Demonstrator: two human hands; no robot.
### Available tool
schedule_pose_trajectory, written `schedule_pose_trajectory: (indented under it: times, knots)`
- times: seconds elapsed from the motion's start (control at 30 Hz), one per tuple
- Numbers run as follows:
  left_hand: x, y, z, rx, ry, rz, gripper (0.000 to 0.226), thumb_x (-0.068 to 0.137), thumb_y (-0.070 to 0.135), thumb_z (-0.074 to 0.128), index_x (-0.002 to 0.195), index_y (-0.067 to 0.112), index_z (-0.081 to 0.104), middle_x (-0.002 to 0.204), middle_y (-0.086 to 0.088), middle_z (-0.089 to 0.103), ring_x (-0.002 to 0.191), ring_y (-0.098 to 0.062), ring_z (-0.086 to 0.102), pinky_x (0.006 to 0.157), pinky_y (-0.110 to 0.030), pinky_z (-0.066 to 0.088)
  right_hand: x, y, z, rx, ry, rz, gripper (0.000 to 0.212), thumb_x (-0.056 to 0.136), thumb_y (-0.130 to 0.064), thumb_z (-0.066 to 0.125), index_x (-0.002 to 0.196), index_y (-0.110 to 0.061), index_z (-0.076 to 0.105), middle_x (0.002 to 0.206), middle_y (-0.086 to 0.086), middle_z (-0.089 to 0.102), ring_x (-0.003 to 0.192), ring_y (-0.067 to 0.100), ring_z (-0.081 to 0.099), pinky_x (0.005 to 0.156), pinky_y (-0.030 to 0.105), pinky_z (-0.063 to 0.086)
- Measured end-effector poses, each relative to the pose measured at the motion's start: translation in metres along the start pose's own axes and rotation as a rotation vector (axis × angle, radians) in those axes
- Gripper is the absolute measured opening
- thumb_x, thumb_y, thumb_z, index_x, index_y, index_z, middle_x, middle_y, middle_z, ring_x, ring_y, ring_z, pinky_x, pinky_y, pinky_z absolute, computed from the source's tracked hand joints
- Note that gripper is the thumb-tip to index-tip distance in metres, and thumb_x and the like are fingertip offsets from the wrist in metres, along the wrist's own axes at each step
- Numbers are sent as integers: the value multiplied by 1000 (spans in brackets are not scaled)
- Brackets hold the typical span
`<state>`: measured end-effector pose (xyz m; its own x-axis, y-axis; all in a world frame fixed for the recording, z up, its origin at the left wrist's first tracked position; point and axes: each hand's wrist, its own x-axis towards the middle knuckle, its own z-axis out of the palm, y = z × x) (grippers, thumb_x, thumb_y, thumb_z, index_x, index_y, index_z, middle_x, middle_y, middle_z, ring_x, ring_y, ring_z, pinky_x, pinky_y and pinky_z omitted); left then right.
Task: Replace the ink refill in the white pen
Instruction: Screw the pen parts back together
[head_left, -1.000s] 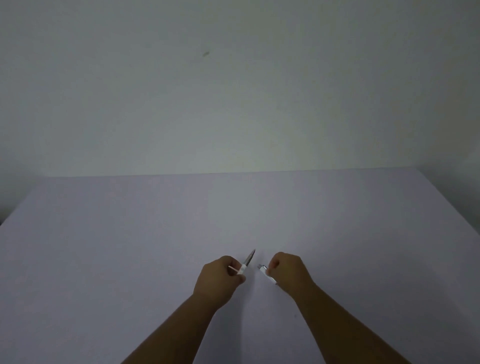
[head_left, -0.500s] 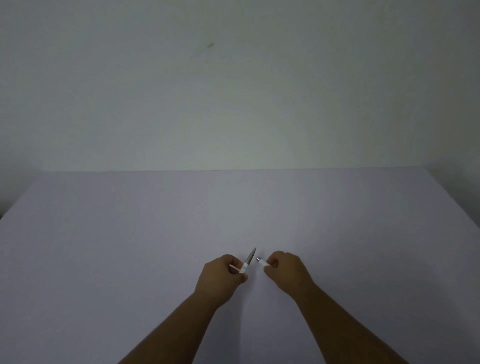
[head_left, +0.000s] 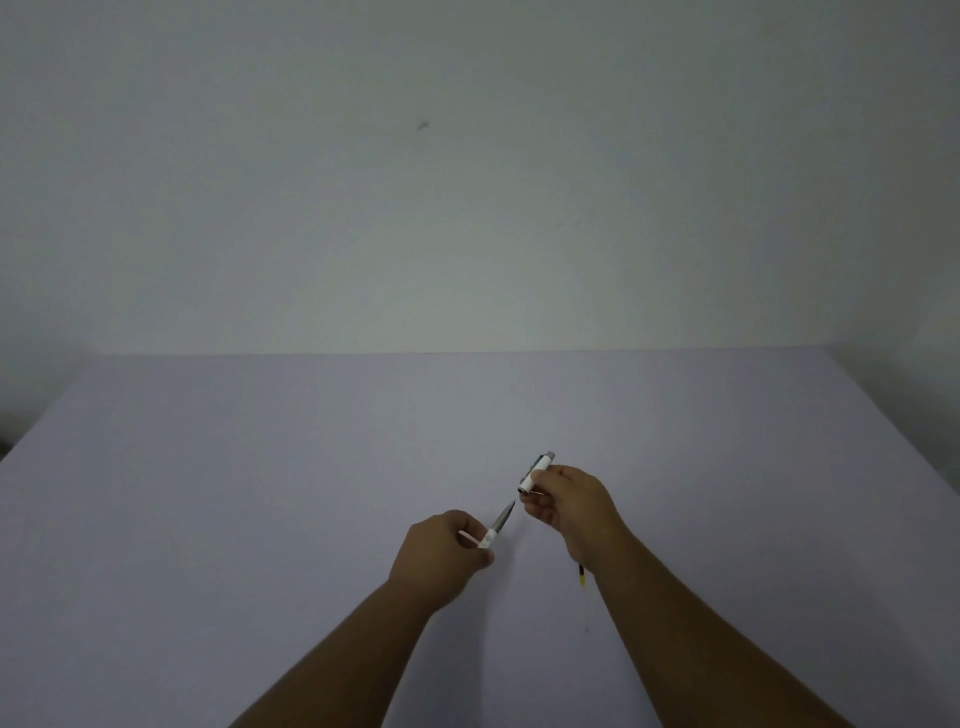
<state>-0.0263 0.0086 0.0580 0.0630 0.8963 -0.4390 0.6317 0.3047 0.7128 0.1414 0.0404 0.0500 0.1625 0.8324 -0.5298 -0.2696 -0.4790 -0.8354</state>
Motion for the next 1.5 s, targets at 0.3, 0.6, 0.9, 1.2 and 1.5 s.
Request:
schedule_pose_trajectory:
  times: [0.3,0.6,0.9,1.2,1.5]
  knots:
    - [-11,4,-2,-47,-5,-2,12,78,21,74,84,23,63,78,2,66,68,-16,63,52,-20,51,-10,0,3,-53,-51,-7,7,86,-5,59,85,-2,65,80,12,69,65,17,65,59,23,56]
    - [-12,8,-1,-107,5,-15,10,79,20,73,84,23,65,76,2,68,62,-9,62,46,-14,49,-21,1,8,-111,-157,-3,11,87,-2,56,84,-7,65,79,10,70,67,17,64,65,26,55]
    - [-7,8,1,-131,20,-34,7,81,18,71,84,22,67,75,2,67,59,-9,61,47,-15,50,-23,3,9,-99,-249,21,12,89,-1,54,90,-8,63,79,8,71,74,17,67,66,24,56]
    - [-2,8,5,-210,-30,-51,7,82,14,70,79,20,67,71,-1,66,59,-13,61,59,-24,53,-20,3,3,-105,-305,20,14,90,-2,52,87,-7,64,82,9,70,79,20,65,72,26,55]
    - [0,5,13,-162,19,-60,6,80,17,72,84,20,69,70,4,66,57,-9,60,52,-20,52,-17,9,1,-104,-290,42,13,90,-2,52,86,-7,64,81,9,70,76,19,66,72,26,55]
